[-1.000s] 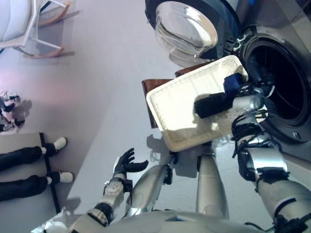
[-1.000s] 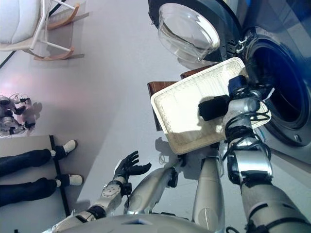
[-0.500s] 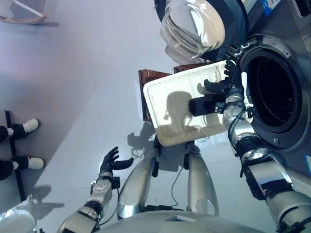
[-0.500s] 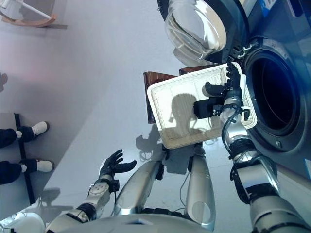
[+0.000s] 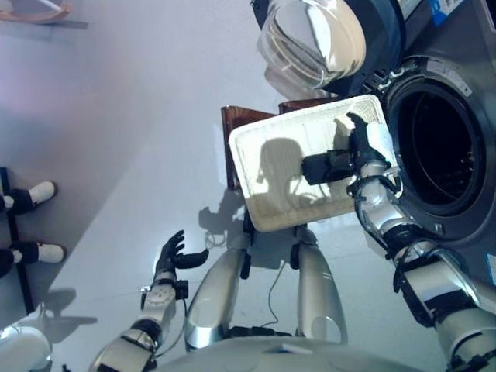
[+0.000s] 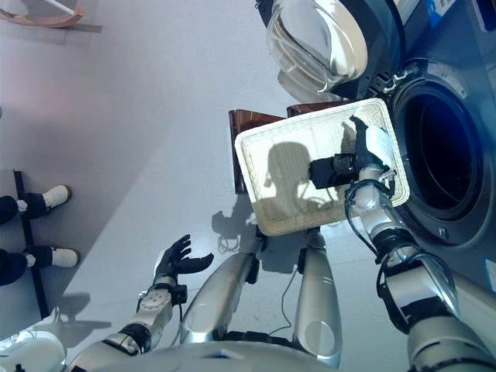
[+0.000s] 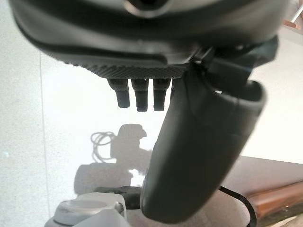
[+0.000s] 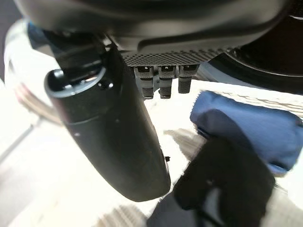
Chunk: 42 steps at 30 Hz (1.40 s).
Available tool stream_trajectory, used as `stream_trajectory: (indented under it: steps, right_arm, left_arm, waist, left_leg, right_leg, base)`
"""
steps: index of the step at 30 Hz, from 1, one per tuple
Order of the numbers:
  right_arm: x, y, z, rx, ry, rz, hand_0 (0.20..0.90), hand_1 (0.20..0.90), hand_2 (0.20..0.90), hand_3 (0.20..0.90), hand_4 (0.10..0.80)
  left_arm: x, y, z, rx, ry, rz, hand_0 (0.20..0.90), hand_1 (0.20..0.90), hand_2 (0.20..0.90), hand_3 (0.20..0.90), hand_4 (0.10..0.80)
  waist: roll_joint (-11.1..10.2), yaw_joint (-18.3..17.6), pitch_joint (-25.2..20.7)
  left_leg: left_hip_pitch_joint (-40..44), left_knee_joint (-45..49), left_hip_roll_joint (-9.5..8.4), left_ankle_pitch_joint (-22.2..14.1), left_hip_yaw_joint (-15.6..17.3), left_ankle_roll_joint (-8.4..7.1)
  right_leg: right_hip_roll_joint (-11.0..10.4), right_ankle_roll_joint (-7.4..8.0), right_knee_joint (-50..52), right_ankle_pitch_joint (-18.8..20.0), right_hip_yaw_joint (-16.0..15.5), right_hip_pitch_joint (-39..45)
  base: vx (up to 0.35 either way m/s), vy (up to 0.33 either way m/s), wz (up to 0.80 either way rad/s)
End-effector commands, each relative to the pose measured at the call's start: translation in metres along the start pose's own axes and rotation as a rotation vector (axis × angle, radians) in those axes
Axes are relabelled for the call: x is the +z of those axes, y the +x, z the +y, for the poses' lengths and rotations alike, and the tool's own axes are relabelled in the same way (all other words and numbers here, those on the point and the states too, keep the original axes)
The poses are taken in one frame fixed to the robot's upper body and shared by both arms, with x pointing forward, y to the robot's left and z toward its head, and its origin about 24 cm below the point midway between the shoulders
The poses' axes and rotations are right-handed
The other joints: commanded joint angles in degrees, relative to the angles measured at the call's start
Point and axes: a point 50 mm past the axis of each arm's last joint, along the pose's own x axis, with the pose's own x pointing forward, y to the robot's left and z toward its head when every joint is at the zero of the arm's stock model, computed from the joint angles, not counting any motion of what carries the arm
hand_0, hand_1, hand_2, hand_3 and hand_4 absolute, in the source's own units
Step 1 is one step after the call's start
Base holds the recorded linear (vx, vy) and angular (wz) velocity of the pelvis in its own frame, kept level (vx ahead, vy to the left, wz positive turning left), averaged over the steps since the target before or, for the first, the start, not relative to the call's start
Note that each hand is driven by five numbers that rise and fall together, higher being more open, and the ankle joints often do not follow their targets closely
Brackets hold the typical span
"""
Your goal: Pick up the clothes and place them into the washing machine
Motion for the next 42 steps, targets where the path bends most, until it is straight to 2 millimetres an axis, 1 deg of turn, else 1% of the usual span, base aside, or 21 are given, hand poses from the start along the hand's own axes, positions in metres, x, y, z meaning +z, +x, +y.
stream_trajectory:
  steps: [1,3,9,13,14,16,18,19,20,22,24,25,26,27,28,29,30,31,34,36,42]
  right_arm:
    - [0.014,0.012,-0.019,-0.067,-0.075,-0.103,0.900,0.900,0.900,0.900,0.800]
    - [0.016,0.014,-0.015,-0.038,-0.113,-0.103,0.900,0.900,0.900,0.900,0.800]
    - [0.021,0.017,-0.007,-0.007,-0.149,-0.101,0.900,0.900,0.900,0.900,0.800]
    - [0.015,0.017,0.001,0.031,-0.196,-0.055,0.900,0.900,0.900,0.900,0.800]
    - [0.011,0.018,0.002,0.043,-0.222,-0.026,0.900,0.900,0.900,0.900,0.800]
    - [0.008,0.018,0.005,0.059,-0.246,-0.006,0.900,0.900,0.900,0.900,0.800]
    - [0.006,0.019,0.006,0.074,-0.310,0.017,0.900,0.900,0.900,0.900,0.800]
    - [0.006,0.019,0.006,0.074,-0.310,0.017,0.900,0.900,0.900,0.900,0.800]
    - [0.006,0.022,0.003,0.076,-0.345,0.033,0.900,0.900,0.900,0.900,0.800]
    - [0.006,0.024,0.000,0.071,-0.362,0.039,0.900,0.900,0.900,0.900,0.800]
    - [-0.002,0.027,-0.009,0.065,-0.395,0.087,0.900,0.900,0.900,0.900,0.800]
    - [-0.002,0.027,-0.009,0.065,-0.395,0.087,0.900,0.900,0.900,0.900,0.800]
    - [-0.010,0.027,-0.013,0.079,-0.422,0.135,0.900,0.900,0.900,0.900,0.800]
    - [-0.010,0.027,-0.013,0.079,-0.422,0.135,0.900,0.900,0.900,0.900,0.800]
    - [-0.014,0.027,-0.017,0.093,-0.442,0.162,0.900,0.900,0.900,0.900,0.800]
    - [-0.015,0.029,-0.021,0.089,-0.452,0.171,0.900,0.900,0.900,0.900,0.800]
    - [-0.020,0.027,-0.023,0.097,-0.454,0.196,0.900,0.900,0.900,0.900,0.800]
    - [-0.024,0.026,-0.023,0.109,-0.446,0.219,0.900,0.900,0.900,0.900,0.800]
    - [-0.026,0.026,-0.024,0.107,-0.435,0.229,0.900,0.900,0.900,0.900,0.800]
    - [-0.031,0.022,-0.020,0.145,-0.432,0.255,0.900,0.900,0.900,0.900,0.800]
    - [-0.027,0.022,-0.014,0.170,-0.458,0.239,0.900,0.900,0.900,0.900,0.800]
  left_arm:
    - [-0.012,-0.007,0.028,0.109,0.021,0.003,0.900,0.900,0.900,0.900,0.800]
    - [-0.011,-0.006,0.027,0.109,0.022,-0.001,0.900,0.900,0.900,0.900,0.800]
    - [-0.008,-0.004,0.026,0.115,0.021,-0.005,0.900,0.900,0.900,0.900,0.800]
    - [-0.002,-0.001,0.023,0.113,0.028,-0.015,0.900,0.900,0.900,0.900,0.800]
    - [0.002,0.001,0.021,0.110,0.031,-0.026,0.900,0.900,0.900,0.900,0.800]
    - [0.003,0.001,0.020,0.104,0.039,-0.030,0.900,0.900,0.900,0.900,0.800]
    - [0.008,0.003,0.014,0.085,0.047,-0.047,0.900,0.900,0.900,0.900,0.800]
    - [0.008,0.003,0.014,0.085,0.047,-0.047,0.900,0.900,0.900,0.900,0.800]
    - [0.013,0.005,0.009,0.073,0.050,-0.061,0.900,0.900,0.900,0.900,0.800]
    - [0.015,0.005,0.007,0.069,0.050,-0.069,0.900,0.900,0.900,0.900,0.800]
    - [0.022,0.007,0.001,0.047,0.051,-0.094,0.900,0.900,0.900,0.900,0.800]
    - [0.022,0.007,0.001,0.047,0.051,-0.094,0.900,0.900,0.900,0.900,0.800]
    - [0.028,0.008,-0.005,0.024,0.058,-0.114,0.900,0.900,0.900,0.900,0.800]
    - [0.028,0.008,-0.005,0.024,0.058,-0.114,0.900,0.900,0.900,0.900,0.800]
    - [0.029,0.008,-0.007,0.015,0.061,-0.119,0.900,0.900,0.900,0.900,0.800]
    - [0.031,0.008,-0.009,0.009,0.062,-0.128,0.900,0.900,0.900,0.900,0.800]
    - [0.036,0.008,-0.013,-0.007,0.057,-0.148,0.900,0.900,0.900,0.900,0.800]
    - [0.037,0.008,-0.014,-0.012,0.065,-0.150,0.900,0.900,0.900,0.900,0.800]
    - [0.037,0.008,-0.014,-0.014,0.070,-0.147,0.900,0.900,0.900,0.900,0.800]
    - [0.034,0.008,-0.014,-0.019,0.076,-0.137,0.900,0.900,0.900,0.900,0.800]
    - [0.034,0.009,-0.014,-0.023,0.077,-0.122,0.900,0.900,0.900,0.900,0.800]
  waist:
    - [1.02,0.58,-2.25]
    - [1.33,0.87,-1.77]
    - [1.44,1.12,-1.14]
    - [2.02,1.48,-0.64]
    - [2.56,1.63,-0.32]
    - [2.88,1.89,-0.17]
    - [3.77,2.46,0.02]
    - [3.77,2.46,0.02]
    - [4.48,2.87,0.23]
    - [4.80,3.05,0.35]
    - [5.92,3.82,0.55]
    - [5.92,3.82,0.54]
    - [6.72,4.41,0.51]
    - [6.73,4.41,0.51]
    - [7.17,4.76,0.33]
    - [7.48,5.07,0.18]
    - [8.04,5.55,0.00]
    - [8.26,5.65,-0.11]
    - [8.46,5.73,-0.24]
    - [8.65,5.93,-0.54]
    - [8.61,5.60,-0.41]
  left_leg:
    - [-6.32,-0.14,-0.78,2.73,-0.35,-0.65]
    - [-6.54,-0.33,-0.77,2.91,-0.39,-0.75]
    - [-7.23,-0.26,-0.74,3.01,-0.38,-0.90]
    - [-8.17,-0.24,-0.93,3.07,-0.42,-1.02]
    - [-8.75,-0.18,-0.96,3.24,-0.23,-1.21]
    - [-9.00,-0.18,-0.98,3.23,-0.31,-1.27]
    - [-9.65,-0.28,-1.05,3.41,-0.31,-1.34]
    - [-9.66,-0.28,-1.05,3.41,-0.32,-1.34]
    - [-9.96,-0.28,-1.15,3.52,-0.41,-1.37]
    - [-10.22,-0.33,-1.21,3.58,-0.44,-1.39]
    - [-10.79,-0.37,-1.27,3.76,-0.45,-1.55]
    - [-10.79,-0.36,-1.27,3.76,-0.45,-1.55]
    - [-11.09,-0.42,-1.39,3.79,-0.44,-1.64]
    - [-11.09,-0.42,-1.39,3.79,-0.44,-1.64]
    - [-11.31,-0.38,-1.50,3.85,-0.59,-1.65]
    - [-11.44,-0.38,-1.57,3.90,-0.65,-1.65]
    - [-11.65,-0.26,-1.77,3.94,-0.75,-1.67]
    - [-11.57,-0.29,-1.80,3.96,-0.89,-1.67]
    - [-11.23,-0.43,-1.86,3.92,-0.99,-1.65]
    - [-10.74,-0.59,-2.07,3.83,-0.97,-1.59]
    - [-10.63,-0.77,-2.06,3.78,-0.64,-1.41]
  right_leg:
    - [2.39,0.29,0.49,-1.30,-1.26,1.75]
    - [2.41,0.24,0.56,-1.30,-1.33,1.26]
    - [2.36,0.13,0.70,-1.35,-1.49,0.48]
    - [2.29,-0.10,1.14,-1.53,-1.78,-0.53]
    - [2.12,-0.23,1.39,-1.46,-2.07,-1.20]
    - [2.05,-0.22,1.37,-1.53,-2.25,-1.31]
    - [1.85,-0.28,1.51,-1.43,-2.45,-2.04]
    - [1.85,-0.28,1.51,-1.43,-2.45,-2.04]
    - [1.78,-0.39,1.77,-1.49,-2.50,-2.62]
    - [1.74,-0.44,1.82,-1.48,-2.52,-2.94]
    - [1.52,-0.55,2.11,-1.53,-2.61,-3.56]
    - [1.52,-0.55,2.11,-1.53,-2.61,-3.56]
    - [1.29,-0.54,2.27,-1.65,-2.86,-3.84]
    - [1.29,-0.54,2.27,-1.65,-2.86,-3.85]
    - [1.24,-0.65,2.56,-1.75,-2.89,-4.12]
    - [1.20,-0.70,2.73,-1.84,-2.95,-4.28]
    - [1.12,-0.74,3.18,-1.98,-3.09,-4.51]
    - [1.01,-0.74,3.26,-2.09,-3.16,-4.44]
    - [0.99,-0.75,3.36,-2.22,-2.98,-4.29]
    - [0.99,-0.68,3.15,-2.13,-2.74,-3.84]
    - [1.06,-0.63,2.54,-1.76,-2.30,-3.79]
  base:
    - [0.000,0.000,0.00]
    - [0.000,0.000,0.00]
    - [0.000,0.000,0.00]
    - [0.009,-0.015,0.06]
    - [0.004,-0.010,0.07]
    - [0.004,-0.013,0.07]
    - [0.012,-0.010,0.09]
    - [0.019,-0.003,0.08]
    - [0.005,-0.001,0.04]
    - [0.000,0.000,0.00]
    - [0.004,-0.006,0.02]
    - [0.010,-0.025,0.09]
    - [0.005,-0.011,0.15]
    - [0.012,-0.018,0.19]
    - [0.012,-0.009,0.16]
    - [0.025,-0.020,0.12]
    - [0.026,-0.016,0.06]
    - [0.030,-0.015,0.04]
    - [0.000,0.000,0.00]
    - [0.000,0.000,0.00]
    - [0.000,0.000,0.00]
